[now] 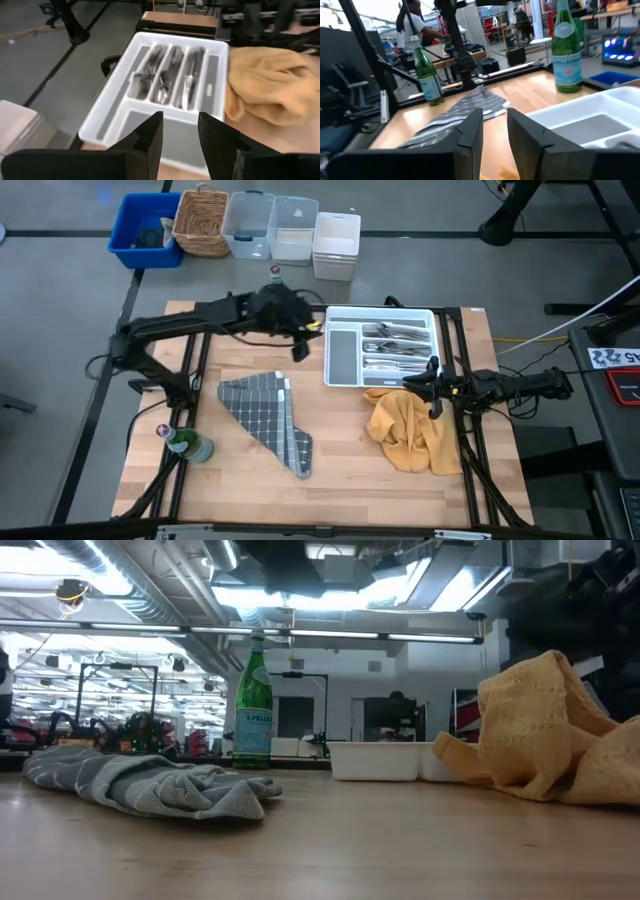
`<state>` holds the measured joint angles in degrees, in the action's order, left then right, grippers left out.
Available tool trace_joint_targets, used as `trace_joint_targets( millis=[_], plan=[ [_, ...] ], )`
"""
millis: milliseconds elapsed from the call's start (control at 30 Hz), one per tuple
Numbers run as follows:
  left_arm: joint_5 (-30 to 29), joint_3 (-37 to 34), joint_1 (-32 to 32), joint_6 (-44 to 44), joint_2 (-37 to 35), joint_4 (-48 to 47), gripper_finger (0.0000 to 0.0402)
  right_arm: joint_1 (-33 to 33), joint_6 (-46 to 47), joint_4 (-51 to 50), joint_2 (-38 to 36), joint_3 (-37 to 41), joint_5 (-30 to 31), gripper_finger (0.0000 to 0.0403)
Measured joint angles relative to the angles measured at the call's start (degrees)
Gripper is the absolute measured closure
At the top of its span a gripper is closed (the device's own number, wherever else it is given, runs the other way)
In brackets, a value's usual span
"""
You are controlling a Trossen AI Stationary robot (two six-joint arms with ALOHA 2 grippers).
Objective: Sort silverware
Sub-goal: Return to Home Position
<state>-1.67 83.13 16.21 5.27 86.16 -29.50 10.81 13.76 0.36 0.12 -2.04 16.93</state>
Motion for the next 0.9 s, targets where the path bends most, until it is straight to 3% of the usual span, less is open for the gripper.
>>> trace_joint_targets(
  millis=[133, 500, 900],
  plan=[
    [0.16, -9.49, -0.12, -3.96, -10.16, 0.56, 0.0288, 0.01, -3.34, -0.40, 0.07, -0.02, 1.26, 0.0314],
    [-0.02, -39.64, -3.39, -15.39, -46.26, 9.99, 0.0288, 0.04, -13.34, -0.63, 0.37, -0.02, 3.39, 0.0314],
    [-5.82, -60.77, -3.45, -17.15, -75.78, 16.91, 0.0288, 0.04, -14.17, -0.02, 0.37, 0.07, 8.50, 0.0314]
  ],
)
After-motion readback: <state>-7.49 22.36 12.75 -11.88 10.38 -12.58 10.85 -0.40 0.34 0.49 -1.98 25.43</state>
